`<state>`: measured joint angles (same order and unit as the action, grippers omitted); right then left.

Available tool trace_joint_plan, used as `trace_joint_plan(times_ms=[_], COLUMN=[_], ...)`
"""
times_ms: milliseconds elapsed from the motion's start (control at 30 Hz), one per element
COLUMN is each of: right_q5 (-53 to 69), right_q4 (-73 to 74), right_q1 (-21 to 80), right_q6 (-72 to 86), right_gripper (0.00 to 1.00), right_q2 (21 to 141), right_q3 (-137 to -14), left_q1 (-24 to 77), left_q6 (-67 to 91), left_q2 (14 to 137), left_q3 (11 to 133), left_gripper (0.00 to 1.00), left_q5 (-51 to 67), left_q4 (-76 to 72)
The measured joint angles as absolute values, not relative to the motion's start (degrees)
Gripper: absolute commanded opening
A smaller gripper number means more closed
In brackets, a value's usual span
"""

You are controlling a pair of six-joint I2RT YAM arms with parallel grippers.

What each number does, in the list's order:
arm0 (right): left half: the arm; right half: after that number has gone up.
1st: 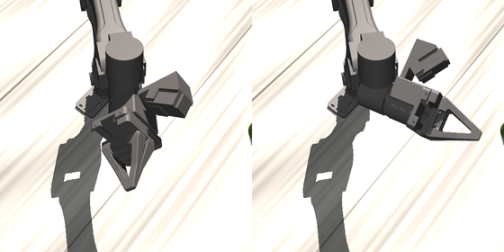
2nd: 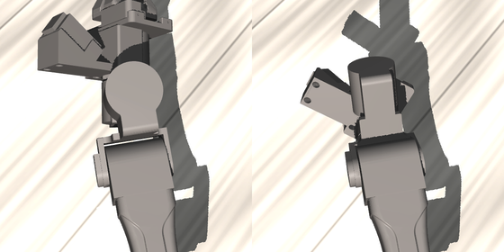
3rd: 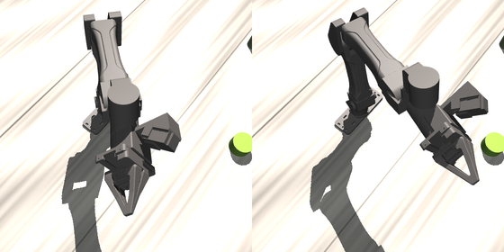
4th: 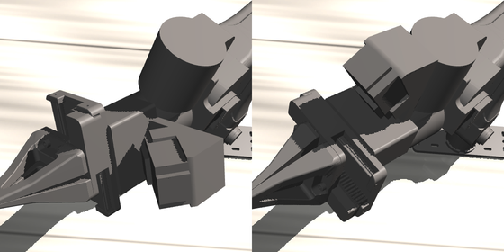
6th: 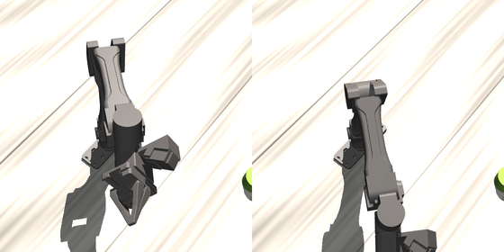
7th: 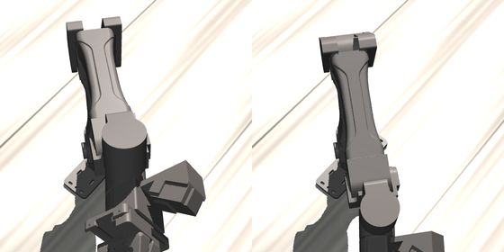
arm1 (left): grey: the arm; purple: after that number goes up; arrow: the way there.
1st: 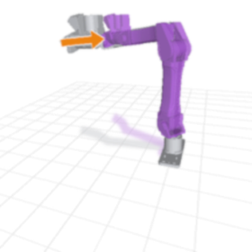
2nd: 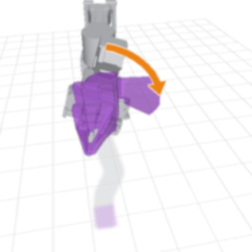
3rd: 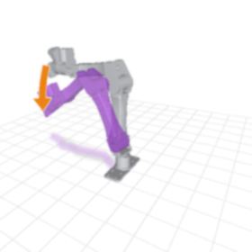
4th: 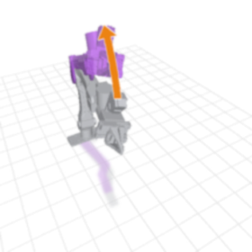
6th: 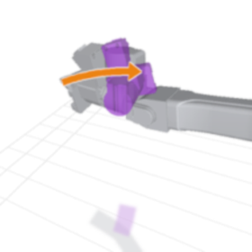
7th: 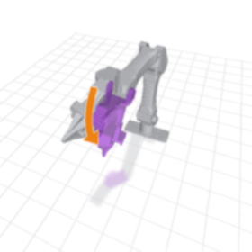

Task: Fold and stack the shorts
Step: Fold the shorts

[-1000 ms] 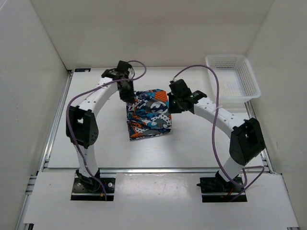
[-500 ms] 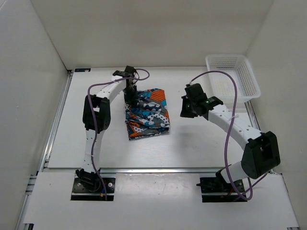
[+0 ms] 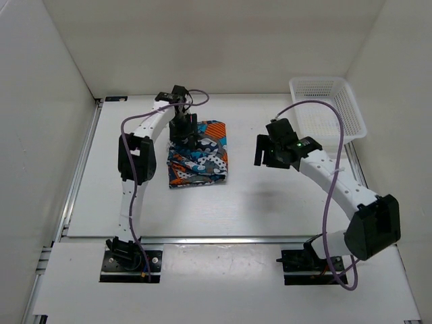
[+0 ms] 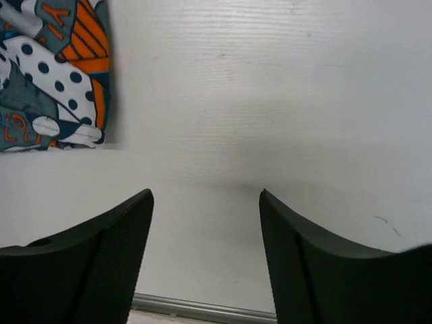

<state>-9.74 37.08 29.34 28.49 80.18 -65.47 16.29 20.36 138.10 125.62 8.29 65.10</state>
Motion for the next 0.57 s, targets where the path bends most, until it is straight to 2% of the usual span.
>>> trace_joint_plan(times_ms=[33,67,100,267,467,567], right_q5=[-10.8,-12.0,-13.3,-23.0,-36.0,-38.9], right_q4=[37.8,38.6,39.3,43.0,51.4,55.1], right_q1=[29.3,29.3,29.3,28.9,28.6,28.3], right_q6=[28.7,28.8,29.4,31.1,33.5,34.1], right_gripper=[0.86,1.0,1.0,1.0,1.0,1.0], right_q2=[79.1,77.7,76.1,66.1,56.8,54.4], right_q3=[-65.8,-66.3,-66.7,-67.9,-68.2,-68.1], left_q1=[16.6,16.9,17.1,16.6,16.2,16.3], left_q6=[20.0,19.8,19.7,19.3,21.7,23.9], left_q2=[137.0,135.2,133.1,114.4,80.7,68.9], left_q3=[126.1,126.5,126.8,125.3,104.4,94.4], left_gripper=[0.92,0.95,1.0,1.0,1.0,1.0], left_q5=[8.3,8.4,8.3,7.6,3.7,1.6], left_q4=[65.9,66.6,67.2,67.5,62.0,61.0])
